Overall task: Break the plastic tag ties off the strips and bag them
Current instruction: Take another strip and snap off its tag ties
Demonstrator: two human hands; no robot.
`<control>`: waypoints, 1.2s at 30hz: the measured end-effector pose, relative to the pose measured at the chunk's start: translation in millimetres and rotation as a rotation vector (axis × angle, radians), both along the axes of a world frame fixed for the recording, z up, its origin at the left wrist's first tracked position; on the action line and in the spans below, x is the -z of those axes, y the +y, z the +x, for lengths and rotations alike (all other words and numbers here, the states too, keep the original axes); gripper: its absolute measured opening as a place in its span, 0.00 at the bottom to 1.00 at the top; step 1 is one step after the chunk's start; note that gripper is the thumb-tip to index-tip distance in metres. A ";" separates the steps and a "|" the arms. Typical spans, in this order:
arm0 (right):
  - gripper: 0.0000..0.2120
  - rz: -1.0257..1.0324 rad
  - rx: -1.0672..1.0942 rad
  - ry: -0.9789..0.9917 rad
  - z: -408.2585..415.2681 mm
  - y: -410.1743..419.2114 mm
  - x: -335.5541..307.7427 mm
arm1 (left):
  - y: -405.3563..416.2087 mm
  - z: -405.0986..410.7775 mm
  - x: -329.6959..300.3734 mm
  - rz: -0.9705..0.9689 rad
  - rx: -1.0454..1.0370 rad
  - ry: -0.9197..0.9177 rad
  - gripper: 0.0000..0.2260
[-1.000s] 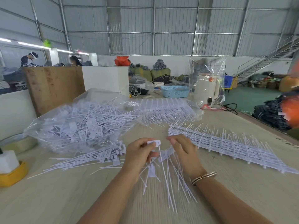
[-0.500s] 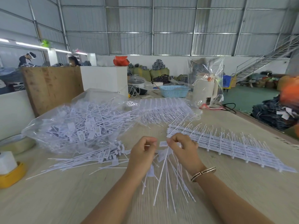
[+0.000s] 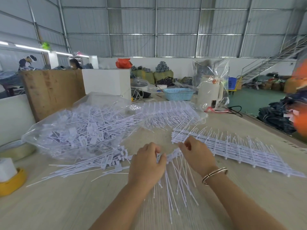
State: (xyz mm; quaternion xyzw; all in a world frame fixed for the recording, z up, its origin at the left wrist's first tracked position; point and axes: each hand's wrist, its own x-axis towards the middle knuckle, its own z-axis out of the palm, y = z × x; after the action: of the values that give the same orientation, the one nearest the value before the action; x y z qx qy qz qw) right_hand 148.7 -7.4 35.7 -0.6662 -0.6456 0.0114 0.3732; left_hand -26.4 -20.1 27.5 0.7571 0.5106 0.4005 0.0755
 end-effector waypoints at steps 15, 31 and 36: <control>0.14 -0.540 -0.116 -0.455 -27.3 -30.9 5.5 | 2.3 -16.2 -7.7 -0.131 -0.199 0.375 0.09; 0.26 -0.289 -0.264 -0.441 -5.6 -11.7 21.5 | 4.8 -32.9 -9.5 -0.365 -0.083 0.582 0.18; 0.20 -0.117 -0.372 -0.518 -27.5 -4.3 24.4 | 14.6 -59.3 -19.7 -0.455 -0.065 0.499 0.17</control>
State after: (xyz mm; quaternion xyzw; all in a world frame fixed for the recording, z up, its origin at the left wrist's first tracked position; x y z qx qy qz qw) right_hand 121.3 -11.7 11.3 -0.5379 -0.8280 -0.0536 0.1493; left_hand -85.7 -5.4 47.2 0.7787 0.6137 0.0806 0.1023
